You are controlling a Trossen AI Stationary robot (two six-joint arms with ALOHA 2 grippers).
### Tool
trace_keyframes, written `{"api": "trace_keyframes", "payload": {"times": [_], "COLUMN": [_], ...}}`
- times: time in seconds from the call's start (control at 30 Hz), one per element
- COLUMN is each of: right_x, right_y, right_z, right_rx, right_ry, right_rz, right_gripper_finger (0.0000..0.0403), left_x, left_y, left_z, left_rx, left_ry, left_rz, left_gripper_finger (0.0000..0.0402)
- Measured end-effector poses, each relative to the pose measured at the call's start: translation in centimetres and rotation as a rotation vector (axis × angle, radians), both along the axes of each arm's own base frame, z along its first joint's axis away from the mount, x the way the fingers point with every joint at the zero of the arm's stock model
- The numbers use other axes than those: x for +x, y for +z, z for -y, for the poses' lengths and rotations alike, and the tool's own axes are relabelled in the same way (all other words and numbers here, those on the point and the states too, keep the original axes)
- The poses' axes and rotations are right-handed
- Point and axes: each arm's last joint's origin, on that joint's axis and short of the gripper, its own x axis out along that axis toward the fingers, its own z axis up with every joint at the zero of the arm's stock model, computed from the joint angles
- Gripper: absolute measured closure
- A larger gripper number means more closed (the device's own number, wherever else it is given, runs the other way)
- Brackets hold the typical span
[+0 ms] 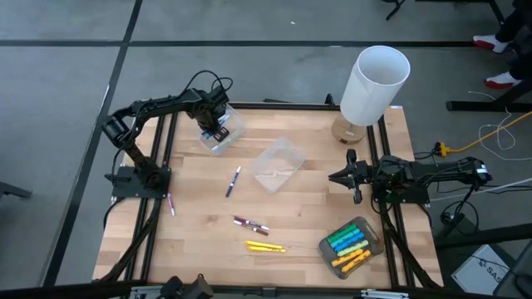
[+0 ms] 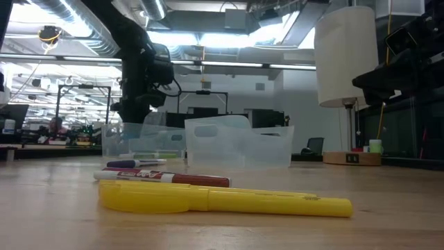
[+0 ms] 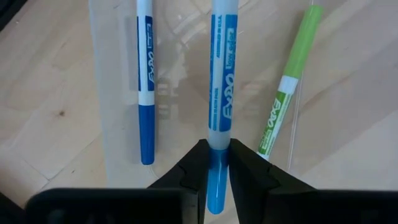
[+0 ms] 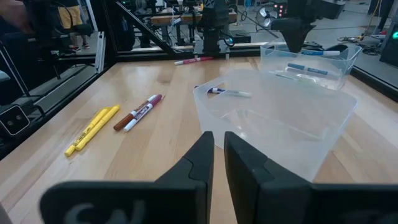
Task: Pick & Place Markers
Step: Put the blue marker into the transparent bin, then put the dark blue marker into the transparent bin
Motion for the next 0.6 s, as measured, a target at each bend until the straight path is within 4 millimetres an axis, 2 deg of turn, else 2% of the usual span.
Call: {"api": "trace_keyframes", "payload": {"times": [0.27,0.6], "right_x": [0.0,0.0], "right_y": [0.0,-0.01], "right_z": [-0.01,0.0], "right_rx": [0.0,0.0], "right_ry": [0.001,0.001], "right_rz": [0.0,-0.001], "right_gripper_finger": [0.0363,0.0363], "left_x": [0.0,-0.05], "left_y": [0.0,0.0], "left_z": [0.0,-0.05], "left_rx": [0.0,0.017], "left_ry": [-0.007,0.003], "left_rz": [0.0,-0.017], "left_gripper_finger": [0.0337,0.0275]}}
